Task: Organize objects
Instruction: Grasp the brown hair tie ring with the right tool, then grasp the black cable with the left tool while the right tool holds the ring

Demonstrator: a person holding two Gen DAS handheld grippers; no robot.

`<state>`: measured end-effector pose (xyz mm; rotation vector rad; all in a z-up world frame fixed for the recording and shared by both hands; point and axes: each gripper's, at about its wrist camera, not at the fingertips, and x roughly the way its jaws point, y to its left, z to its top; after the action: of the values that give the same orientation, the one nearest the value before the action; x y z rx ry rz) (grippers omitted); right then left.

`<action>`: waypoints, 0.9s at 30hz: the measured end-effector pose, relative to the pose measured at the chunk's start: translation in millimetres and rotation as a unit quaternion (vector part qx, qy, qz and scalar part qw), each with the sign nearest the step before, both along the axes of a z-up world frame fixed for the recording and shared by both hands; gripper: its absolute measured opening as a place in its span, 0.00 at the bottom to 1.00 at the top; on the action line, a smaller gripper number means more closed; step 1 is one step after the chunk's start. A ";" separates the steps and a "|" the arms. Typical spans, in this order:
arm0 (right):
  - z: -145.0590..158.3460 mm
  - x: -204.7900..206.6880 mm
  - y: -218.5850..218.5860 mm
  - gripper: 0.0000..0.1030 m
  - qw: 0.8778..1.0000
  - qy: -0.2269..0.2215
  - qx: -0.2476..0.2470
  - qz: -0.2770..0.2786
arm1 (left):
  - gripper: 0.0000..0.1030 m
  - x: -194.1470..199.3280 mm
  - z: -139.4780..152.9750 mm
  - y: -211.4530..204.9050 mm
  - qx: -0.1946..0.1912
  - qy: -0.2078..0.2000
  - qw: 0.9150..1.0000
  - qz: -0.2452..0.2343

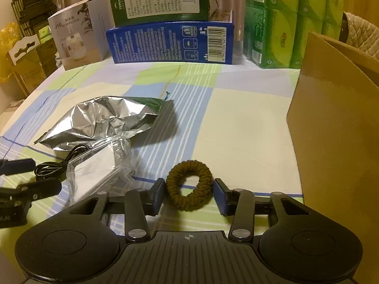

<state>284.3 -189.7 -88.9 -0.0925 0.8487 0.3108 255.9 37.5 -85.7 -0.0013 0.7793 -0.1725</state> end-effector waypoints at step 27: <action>31.5 -47.4 -12.9 0.14 0.997 0.062 0.049 -0.027 | 0.23 -48.7 9.0 -18.1 0.000 0.081 0.997 -0.017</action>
<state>236.9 -202.7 -57.4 0.0404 0.9560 0.3096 207.1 19.4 -76.6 -0.0008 0.9417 -0.2068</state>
